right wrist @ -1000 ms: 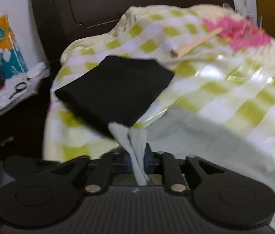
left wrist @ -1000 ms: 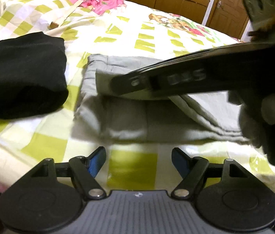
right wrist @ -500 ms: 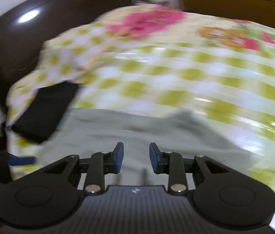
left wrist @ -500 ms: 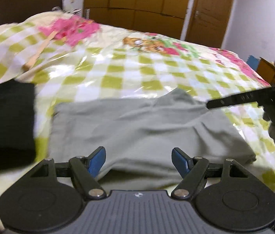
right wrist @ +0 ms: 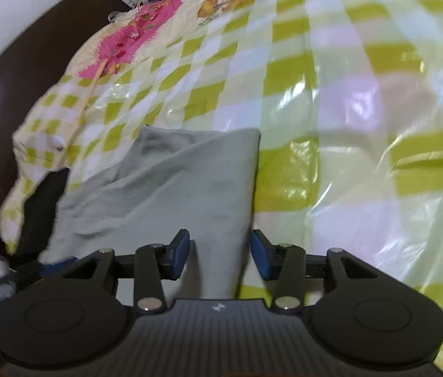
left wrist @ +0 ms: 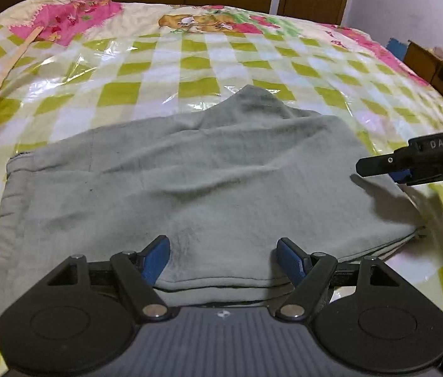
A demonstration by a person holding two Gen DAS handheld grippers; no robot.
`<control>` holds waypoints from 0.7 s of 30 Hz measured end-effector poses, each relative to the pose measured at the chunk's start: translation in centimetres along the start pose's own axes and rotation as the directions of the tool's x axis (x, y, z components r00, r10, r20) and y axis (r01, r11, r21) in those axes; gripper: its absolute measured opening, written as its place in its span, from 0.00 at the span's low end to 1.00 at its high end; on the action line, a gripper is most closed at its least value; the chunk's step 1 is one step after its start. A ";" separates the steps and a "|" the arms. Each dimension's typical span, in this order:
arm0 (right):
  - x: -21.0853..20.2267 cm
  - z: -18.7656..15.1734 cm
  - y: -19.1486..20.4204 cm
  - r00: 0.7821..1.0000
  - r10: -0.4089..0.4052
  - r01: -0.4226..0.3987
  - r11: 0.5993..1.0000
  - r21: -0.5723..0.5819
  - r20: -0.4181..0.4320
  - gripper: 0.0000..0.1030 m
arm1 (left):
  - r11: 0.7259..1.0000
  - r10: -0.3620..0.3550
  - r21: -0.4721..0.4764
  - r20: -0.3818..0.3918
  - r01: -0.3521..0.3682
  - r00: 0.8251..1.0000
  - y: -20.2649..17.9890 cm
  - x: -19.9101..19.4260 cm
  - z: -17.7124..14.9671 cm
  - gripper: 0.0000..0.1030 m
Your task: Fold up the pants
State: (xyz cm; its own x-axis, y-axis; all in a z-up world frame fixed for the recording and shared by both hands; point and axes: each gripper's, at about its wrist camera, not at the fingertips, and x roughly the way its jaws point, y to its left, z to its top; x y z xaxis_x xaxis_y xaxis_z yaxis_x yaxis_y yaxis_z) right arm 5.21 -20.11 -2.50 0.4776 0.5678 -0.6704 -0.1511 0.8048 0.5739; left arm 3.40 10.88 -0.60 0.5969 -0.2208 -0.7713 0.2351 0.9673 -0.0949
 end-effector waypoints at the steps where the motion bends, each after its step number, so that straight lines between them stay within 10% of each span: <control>1: 0.1 0.0 -0.3 1.000 0.029 -0.029 0.999 0.015 -0.003 0.44 | 1.000 0.003 0.001 0.006 -0.003 1.000 -0.2 -0.2 0.1 0.83; 6: 1.0 -0.2 -0.6 0.984 0.168 -0.164 0.984 0.063 -0.065 0.44 | 1.000 0.016 0.019 -0.003 -0.016 1.000 -1.4 0.1 1.0 0.83; 8: 1.6 -0.7 -0.5 0.981 0.174 -0.169 0.983 0.074 -0.080 0.30 | 0.999 0.021 0.034 -0.017 -0.021 1.000 -2.0 0.8 1.3 0.83; 9: 2.0 -0.8 -0.4 0.982 0.166 -0.161 0.985 0.063 -0.089 0.07 | 0.999 0.027 0.045 -0.024 -0.026 0.999 -2.4 1.1 1.4 0.83; 21: -4.9 -1.7 -5.5 0.994 0.108 -0.110 0.987 0.116 0.024 0.03 | 0.974 -0.140 0.171 -0.077 0.151 0.987 -11.7 3.7 2.3 0.84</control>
State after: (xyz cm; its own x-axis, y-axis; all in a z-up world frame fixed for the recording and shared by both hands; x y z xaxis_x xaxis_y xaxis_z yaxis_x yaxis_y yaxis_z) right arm 2.25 -27.03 -3.13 0.4790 0.6468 -0.5935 -0.1013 0.7123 0.6946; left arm 4.60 -1.57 -0.86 0.4973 -0.3435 -0.7967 0.4504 0.8871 -0.1013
